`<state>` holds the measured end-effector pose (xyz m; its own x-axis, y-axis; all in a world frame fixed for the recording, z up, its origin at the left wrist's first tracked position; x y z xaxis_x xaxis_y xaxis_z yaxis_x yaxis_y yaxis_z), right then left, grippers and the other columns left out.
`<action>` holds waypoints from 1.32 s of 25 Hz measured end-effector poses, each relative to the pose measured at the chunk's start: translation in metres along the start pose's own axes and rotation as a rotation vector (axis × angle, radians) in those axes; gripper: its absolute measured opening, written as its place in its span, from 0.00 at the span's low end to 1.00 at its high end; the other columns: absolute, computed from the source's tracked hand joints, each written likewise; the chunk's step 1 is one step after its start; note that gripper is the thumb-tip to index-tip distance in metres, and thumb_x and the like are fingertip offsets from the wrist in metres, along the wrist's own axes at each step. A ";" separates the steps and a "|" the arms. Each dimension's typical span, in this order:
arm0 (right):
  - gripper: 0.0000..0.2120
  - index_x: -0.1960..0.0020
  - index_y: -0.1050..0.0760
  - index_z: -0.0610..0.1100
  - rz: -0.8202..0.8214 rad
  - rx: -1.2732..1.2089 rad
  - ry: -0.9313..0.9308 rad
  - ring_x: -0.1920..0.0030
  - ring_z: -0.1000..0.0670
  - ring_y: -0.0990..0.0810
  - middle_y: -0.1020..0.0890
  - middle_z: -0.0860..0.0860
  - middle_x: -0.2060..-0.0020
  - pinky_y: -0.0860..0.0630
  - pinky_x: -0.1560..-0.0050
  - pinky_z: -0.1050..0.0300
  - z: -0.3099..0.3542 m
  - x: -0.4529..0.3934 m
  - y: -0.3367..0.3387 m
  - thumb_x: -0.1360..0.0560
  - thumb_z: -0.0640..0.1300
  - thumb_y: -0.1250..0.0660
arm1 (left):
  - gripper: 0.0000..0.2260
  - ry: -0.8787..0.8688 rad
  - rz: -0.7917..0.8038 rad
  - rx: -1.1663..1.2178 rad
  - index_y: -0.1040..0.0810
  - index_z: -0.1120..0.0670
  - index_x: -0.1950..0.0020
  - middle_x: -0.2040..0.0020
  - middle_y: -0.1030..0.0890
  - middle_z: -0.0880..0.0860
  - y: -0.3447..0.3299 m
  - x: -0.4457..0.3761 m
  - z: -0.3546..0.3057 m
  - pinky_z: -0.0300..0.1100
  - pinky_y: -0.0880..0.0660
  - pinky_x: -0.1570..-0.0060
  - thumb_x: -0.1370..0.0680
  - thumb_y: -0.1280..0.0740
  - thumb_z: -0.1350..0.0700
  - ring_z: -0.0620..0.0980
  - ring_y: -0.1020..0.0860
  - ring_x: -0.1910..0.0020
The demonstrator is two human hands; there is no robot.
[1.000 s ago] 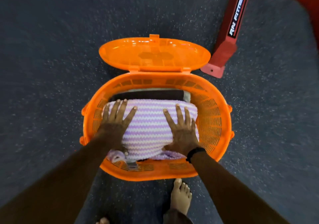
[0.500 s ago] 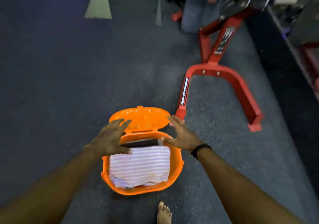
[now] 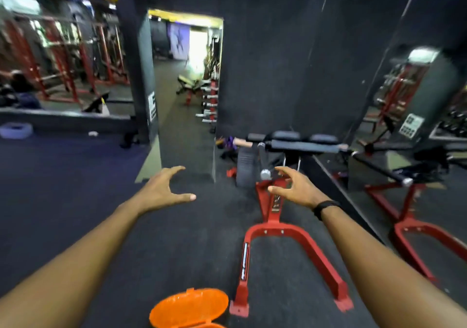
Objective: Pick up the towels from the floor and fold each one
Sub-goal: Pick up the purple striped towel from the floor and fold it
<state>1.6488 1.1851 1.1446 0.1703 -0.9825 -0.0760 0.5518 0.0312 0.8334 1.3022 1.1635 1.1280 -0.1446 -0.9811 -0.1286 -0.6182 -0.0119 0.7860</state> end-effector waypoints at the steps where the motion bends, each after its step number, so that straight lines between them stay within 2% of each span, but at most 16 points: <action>1: 0.33 0.28 0.34 0.46 -0.034 -0.010 -0.004 0.36 0.49 0.26 0.27 0.46 0.32 0.31 0.35 0.56 0.012 0.012 0.025 0.29 0.53 0.27 | 0.40 -0.026 -0.018 0.017 0.34 0.50 0.27 0.30 0.30 0.54 0.019 0.001 -0.019 0.44 0.34 0.33 0.35 0.23 0.41 0.51 0.31 0.31; 4: 0.34 0.28 0.34 0.48 -0.129 0.003 -0.037 0.35 0.49 0.27 0.27 0.47 0.33 0.31 0.35 0.56 0.034 0.054 0.080 0.29 0.55 0.27 | 0.38 -0.118 -0.032 0.037 0.33 0.49 0.28 0.30 0.29 0.53 0.062 0.011 -0.068 0.43 0.33 0.35 0.34 0.23 0.43 0.49 0.31 0.31; 7: 0.34 0.28 0.35 0.47 -0.209 -0.006 -0.078 0.35 0.48 0.27 0.27 0.46 0.33 0.31 0.35 0.56 0.048 0.102 0.116 0.29 0.54 0.27 | 0.37 -0.201 0.021 0.033 0.32 0.50 0.28 0.31 0.28 0.52 0.083 0.018 -0.105 0.39 0.33 0.38 0.33 0.23 0.44 0.49 0.29 0.32; 9: 0.35 0.28 0.35 0.47 -0.273 0.014 -0.138 0.35 0.48 0.27 0.26 0.46 0.34 0.31 0.34 0.55 0.053 0.147 0.134 0.30 0.55 0.26 | 0.41 -0.266 0.090 0.048 0.31 0.50 0.29 0.32 0.26 0.53 0.089 0.027 -0.131 0.39 0.32 0.38 0.38 0.22 0.38 0.49 0.28 0.34; 11: 0.36 0.28 0.35 0.47 -0.342 0.015 -0.222 0.35 0.48 0.27 0.26 0.46 0.33 0.31 0.35 0.57 0.055 0.202 0.148 0.31 0.55 0.26 | 0.48 -0.346 0.142 0.066 0.30 0.49 0.30 0.34 0.25 0.53 0.085 0.038 -0.159 0.44 0.29 0.36 0.46 0.25 0.30 0.50 0.26 0.36; 14: 0.36 0.27 0.36 0.46 -0.434 0.062 -0.359 0.35 0.48 0.27 0.27 0.46 0.33 0.32 0.36 0.58 0.059 0.300 0.164 0.30 0.56 0.27 | 0.41 -0.479 0.242 0.075 0.30 0.47 0.30 0.35 0.25 0.51 0.063 0.067 -0.212 0.43 0.29 0.37 0.39 0.24 0.35 0.47 0.26 0.39; 17: 0.39 0.25 0.39 0.47 -0.486 0.107 -0.507 0.32 0.47 0.30 0.31 0.48 0.29 0.34 0.33 0.55 0.069 0.402 0.178 0.30 0.59 0.29 | 0.45 -0.624 0.341 0.152 0.29 0.48 0.31 0.37 0.24 0.50 0.029 0.103 -0.282 0.44 0.29 0.37 0.44 0.25 0.31 0.47 0.25 0.40; 20: 0.40 0.25 0.39 0.49 -0.606 0.127 -0.690 0.30 0.48 0.32 0.32 0.47 0.29 0.35 0.31 0.53 0.079 0.527 0.197 0.31 0.61 0.29 | 0.37 -0.781 0.464 0.218 0.29 0.49 0.31 0.36 0.24 0.52 -0.011 0.170 -0.368 0.46 0.29 0.36 0.36 0.23 0.40 0.50 0.25 0.39; 22: 0.39 0.26 0.38 0.49 -0.686 0.156 -0.798 0.31 0.49 0.31 0.31 0.46 0.29 0.36 0.32 0.55 0.088 0.613 0.204 0.31 0.61 0.28 | 0.35 -0.884 0.547 0.265 0.29 0.50 0.31 0.37 0.24 0.53 -0.037 0.226 -0.422 0.45 0.28 0.37 0.35 0.23 0.43 0.50 0.25 0.40; 25: 0.37 0.26 0.37 0.48 -0.788 0.202 -0.946 0.33 0.49 0.29 0.30 0.47 0.30 0.34 0.35 0.57 0.115 0.736 0.207 0.30 0.60 0.29 | 0.39 -1.034 0.647 0.300 0.28 0.50 0.31 0.36 0.24 0.53 -0.070 0.313 -0.488 0.46 0.29 0.35 0.38 0.23 0.38 0.49 0.26 0.39; 30: 0.40 0.27 0.36 0.49 -0.927 0.273 -1.208 0.31 0.48 0.31 0.31 0.47 0.29 0.34 0.31 0.51 0.181 0.954 0.190 0.32 0.64 0.29 | 0.46 -1.245 0.828 0.350 0.30 0.50 0.30 0.35 0.25 0.54 -0.115 0.498 -0.582 0.48 0.31 0.33 0.43 0.23 0.33 0.50 0.26 0.37; 33: 0.41 0.27 0.36 0.50 -0.980 0.299 -1.388 0.32 0.48 0.30 0.31 0.47 0.30 0.34 0.31 0.50 0.230 1.077 0.167 0.34 0.66 0.29 | 0.36 -1.364 0.952 0.382 0.29 0.51 0.31 0.35 0.24 0.54 -0.139 0.626 -0.626 0.46 0.30 0.35 0.36 0.22 0.43 0.50 0.26 0.38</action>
<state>1.7369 0.0895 1.3280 -0.9750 -0.0310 -0.2202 -0.1751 -0.5034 0.8461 1.7812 0.4299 1.3163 -0.9260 0.2533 -0.2800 -0.0357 0.6797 0.7327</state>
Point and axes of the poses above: each hand's wrist, its own x-axis away from the middle knuckle, its own y-axis out of the back of the hand, z = x × y, the point moved 4 cm from there along -x, towards the middle knuckle
